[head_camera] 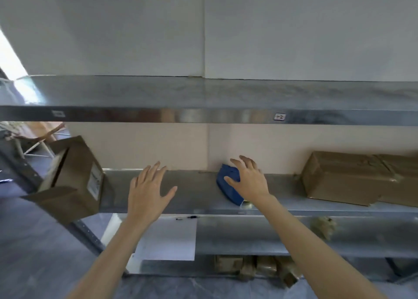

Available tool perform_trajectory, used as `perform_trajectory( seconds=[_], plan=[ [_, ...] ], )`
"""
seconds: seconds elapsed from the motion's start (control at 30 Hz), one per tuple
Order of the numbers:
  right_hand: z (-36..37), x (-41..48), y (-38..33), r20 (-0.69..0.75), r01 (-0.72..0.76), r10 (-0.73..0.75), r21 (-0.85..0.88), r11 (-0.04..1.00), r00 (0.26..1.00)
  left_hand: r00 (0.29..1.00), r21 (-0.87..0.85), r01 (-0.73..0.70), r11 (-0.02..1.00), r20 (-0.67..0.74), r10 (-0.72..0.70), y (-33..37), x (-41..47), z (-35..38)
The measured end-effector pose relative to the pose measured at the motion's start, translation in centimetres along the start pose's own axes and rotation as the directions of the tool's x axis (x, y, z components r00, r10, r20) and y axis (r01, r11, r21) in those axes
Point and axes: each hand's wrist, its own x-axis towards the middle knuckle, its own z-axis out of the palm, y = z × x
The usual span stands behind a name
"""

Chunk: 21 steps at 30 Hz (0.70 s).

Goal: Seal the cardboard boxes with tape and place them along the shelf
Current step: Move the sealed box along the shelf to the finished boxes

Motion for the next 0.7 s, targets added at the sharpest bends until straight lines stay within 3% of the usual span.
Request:
perform_trajectory(
  seconds=[0.47, 0.7],
  plan=[
    [4.4, 7.0, -14.4, 0.04, 0.258, -0.259, 0.024, 0.966, 0.965, 0.985, 0.015, 0.113, 0.994, -0.133, -0.11, -12.1, 0.6, -1.7],
    [6.3, 9.0, -20.3, 0.089, 0.309, -0.312, 0.055, 0.95, 0.946, 0.965, -0.019, 0.16, 0.987, -0.207, -0.161, -18.6, 0.7, -2.7]
  ],
)
